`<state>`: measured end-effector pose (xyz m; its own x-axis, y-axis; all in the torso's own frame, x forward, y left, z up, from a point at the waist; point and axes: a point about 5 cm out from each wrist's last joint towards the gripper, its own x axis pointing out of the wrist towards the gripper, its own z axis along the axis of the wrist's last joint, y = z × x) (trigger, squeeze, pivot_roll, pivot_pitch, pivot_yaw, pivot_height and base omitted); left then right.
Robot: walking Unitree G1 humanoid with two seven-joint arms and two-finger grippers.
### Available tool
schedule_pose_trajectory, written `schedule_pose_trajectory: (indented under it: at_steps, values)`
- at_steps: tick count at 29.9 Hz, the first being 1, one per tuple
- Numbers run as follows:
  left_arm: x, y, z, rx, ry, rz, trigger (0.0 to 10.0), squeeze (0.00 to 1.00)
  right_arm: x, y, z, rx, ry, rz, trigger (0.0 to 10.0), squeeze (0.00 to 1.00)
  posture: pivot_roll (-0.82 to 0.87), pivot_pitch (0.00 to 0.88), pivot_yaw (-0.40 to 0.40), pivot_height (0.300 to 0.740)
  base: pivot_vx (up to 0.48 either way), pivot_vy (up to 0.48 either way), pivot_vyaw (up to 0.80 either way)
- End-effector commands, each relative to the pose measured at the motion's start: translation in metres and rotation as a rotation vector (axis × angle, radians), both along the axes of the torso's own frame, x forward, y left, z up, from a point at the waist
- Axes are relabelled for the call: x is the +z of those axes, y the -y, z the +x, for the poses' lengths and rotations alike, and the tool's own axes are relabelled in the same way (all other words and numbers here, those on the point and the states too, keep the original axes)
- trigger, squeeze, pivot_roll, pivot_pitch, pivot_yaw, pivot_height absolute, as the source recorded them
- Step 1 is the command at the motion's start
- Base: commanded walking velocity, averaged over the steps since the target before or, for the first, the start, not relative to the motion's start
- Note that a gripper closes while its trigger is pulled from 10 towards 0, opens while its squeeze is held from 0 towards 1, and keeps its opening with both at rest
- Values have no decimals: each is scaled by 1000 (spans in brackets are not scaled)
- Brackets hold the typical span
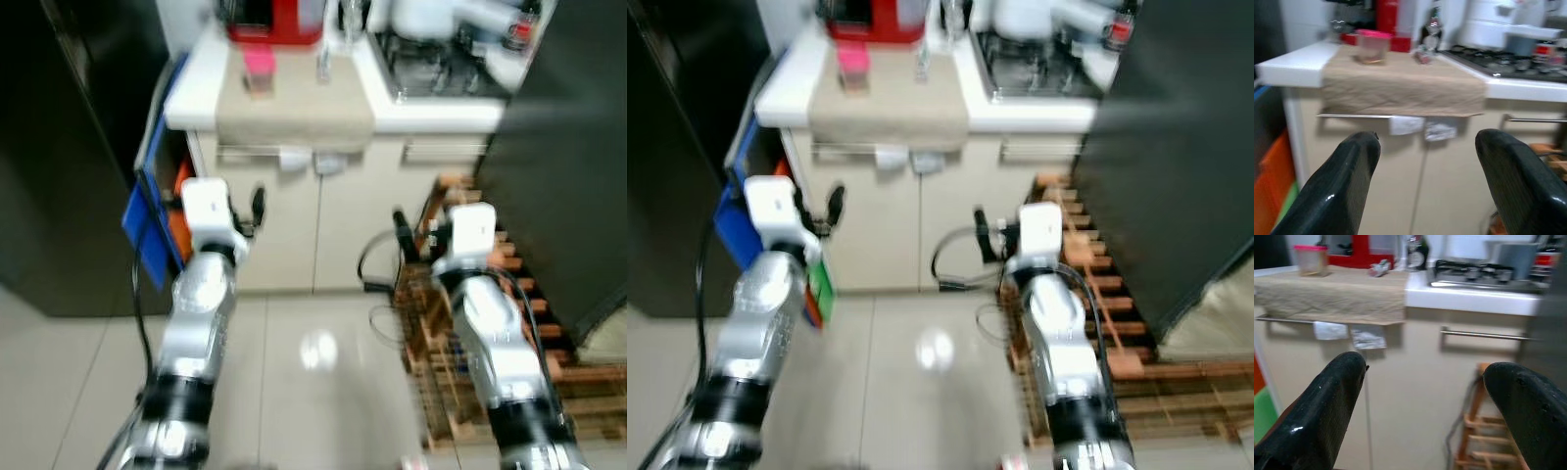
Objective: Restocking fridge
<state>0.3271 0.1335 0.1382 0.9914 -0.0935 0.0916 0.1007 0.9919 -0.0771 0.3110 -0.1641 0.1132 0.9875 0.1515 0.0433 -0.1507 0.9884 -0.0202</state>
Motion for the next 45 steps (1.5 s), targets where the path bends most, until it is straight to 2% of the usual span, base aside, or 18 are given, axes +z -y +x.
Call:
schedule_pose_trajectory:
  at_steps: [1, 8, 9, 14, 23, 30, 37, 39, 40, 42, 45]
  values:
    - [2, -1, 1, -5, -2, 4, 10000, 0, 9, 1, 0, -3, 40, 4, 10000, 0, -64, 0, 2, 740, 0, 0, -750]
    - [-3, -4, 0, -10, -20, -4, 10000, 0, 20, 24, -4, -183, 95, 94, 10000, 0, -64, 0, 1, 740, 0, 0, -748]
    - [-6, -10, -4, -4, -31, -12, 10000, 0, 18, 36, -9, -264, 95, 125, 10000, 0, -67, 0, 1, 740, 0, 0, -750]
    - [-7, -16, -6, 8, -48, -50, 10000, 0, 15, 46, -15, -329, 87, 137, 10000, 0, -66, 0, 0, 740, 0, 0, -750]
    - [0, -9, -2, -41, -16, -55, 10000, 0, 24, 29, -10, -239, 121, 92, 10000, 0, -69, 0, -11, 740, 0, 0, -768]
    - [3, -10, 1, -32, -12, -54, 10000, 0, 26, 27, -7, -226, 125, 78, 10000, 0, -65, 0, -15, 740, 0, 0, -775]
    - [12, -7, 8, -54, 7, -50, 10000, 0, 28, 23, -4, -201, 147, 86, 10000, 0, -66, 0, 8, 740, 0, 197, 0]
    - [23, -5, 12, -77, 42, -15, 10000, 0, 30, 20, -3, -193, 155, 82, 10000, 0, -68, 0, 12, 740, 0, 0, 0]
    - [23, -5, 12, -77, 42, -15, 10000, 0, 30, 20, -3, -193, 155, 82, 10000, 0, -68, 0, 12, 740, 0, 0, 0]
    - [35, -3, 19, -96, 68, -11, 10000, 0, 30, 19, -3, -196, 155, 82, 10000, 0, -70, 0, 17, 740, 0, 0, 0]
    - [38, -3, 22, -102, 70, -12, 10000, 0, 29, 19, -3, -197, 154, 83, 10000, 0, -72, 0, 19, 740, 0, 0, 0]
